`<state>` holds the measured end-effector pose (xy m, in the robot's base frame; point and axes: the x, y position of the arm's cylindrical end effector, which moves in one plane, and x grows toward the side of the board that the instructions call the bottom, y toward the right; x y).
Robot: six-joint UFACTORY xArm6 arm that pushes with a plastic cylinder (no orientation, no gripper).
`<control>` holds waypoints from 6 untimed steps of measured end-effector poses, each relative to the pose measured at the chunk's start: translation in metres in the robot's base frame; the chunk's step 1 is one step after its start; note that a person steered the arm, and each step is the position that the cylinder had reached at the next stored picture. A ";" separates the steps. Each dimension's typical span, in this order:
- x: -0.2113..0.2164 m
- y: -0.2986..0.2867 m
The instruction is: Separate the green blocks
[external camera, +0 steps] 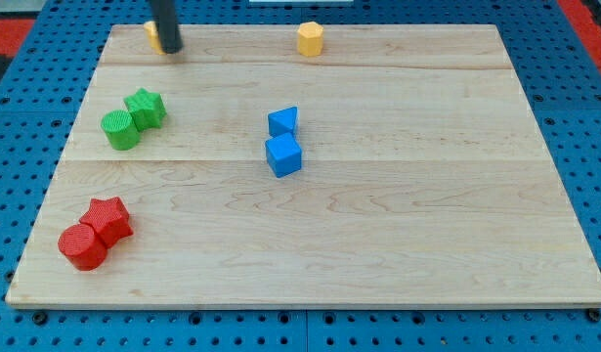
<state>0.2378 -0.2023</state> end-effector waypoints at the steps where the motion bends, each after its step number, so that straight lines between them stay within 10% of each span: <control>1: 0.039 0.006; 2: 0.055 -0.064; 6: 0.201 0.035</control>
